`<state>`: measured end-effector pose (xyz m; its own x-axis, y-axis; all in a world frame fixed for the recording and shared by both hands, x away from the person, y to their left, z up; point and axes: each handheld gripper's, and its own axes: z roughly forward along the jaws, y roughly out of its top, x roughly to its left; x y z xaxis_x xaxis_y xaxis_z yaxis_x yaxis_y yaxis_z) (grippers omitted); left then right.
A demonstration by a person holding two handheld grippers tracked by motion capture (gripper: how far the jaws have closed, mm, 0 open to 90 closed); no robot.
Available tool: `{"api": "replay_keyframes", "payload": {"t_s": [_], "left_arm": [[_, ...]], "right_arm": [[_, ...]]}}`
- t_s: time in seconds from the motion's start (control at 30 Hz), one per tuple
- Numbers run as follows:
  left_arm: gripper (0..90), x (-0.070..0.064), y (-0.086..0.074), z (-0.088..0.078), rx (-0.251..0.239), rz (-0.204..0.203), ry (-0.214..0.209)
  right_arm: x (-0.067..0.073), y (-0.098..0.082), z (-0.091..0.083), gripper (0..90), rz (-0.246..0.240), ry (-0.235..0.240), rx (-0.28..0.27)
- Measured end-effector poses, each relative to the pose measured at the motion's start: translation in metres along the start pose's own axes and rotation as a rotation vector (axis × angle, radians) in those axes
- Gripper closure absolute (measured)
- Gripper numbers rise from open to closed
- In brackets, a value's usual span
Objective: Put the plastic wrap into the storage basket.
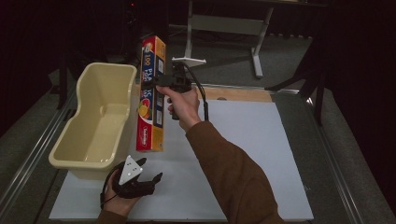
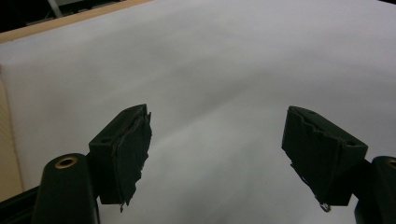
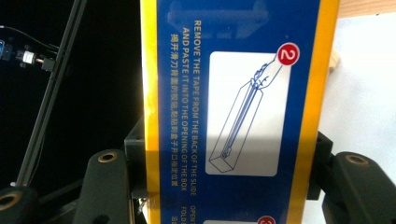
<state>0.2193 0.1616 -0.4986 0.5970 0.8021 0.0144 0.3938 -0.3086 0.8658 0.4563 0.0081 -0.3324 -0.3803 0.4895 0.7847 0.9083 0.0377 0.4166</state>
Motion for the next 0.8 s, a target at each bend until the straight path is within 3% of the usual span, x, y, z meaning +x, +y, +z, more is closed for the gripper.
{"api": "replay_keyframes", "payload": {"t_s": [0.03, 0.3, 0.8], "left_arm": [[23.8, 0.0, -0.001, -0.001, -0.001, -0.002, -0.001], [23.8, 0.0, -0.001, -0.003, -0.01, -0.009, 0.001], [23.8, -0.007, 0.0, -0.002, -0.021, 0.026, -0.002]], "right_arm": [[0.004, 0.003, 0.009, 39.7, 0.007, -0.005, 0.003], [0.009, 0.007, 0.029, 39.8, 0.04, 0.015, -0.005], [0.021, 0.004, 0.058, 39.8, 0.083, 0.038, -0.007]]}}
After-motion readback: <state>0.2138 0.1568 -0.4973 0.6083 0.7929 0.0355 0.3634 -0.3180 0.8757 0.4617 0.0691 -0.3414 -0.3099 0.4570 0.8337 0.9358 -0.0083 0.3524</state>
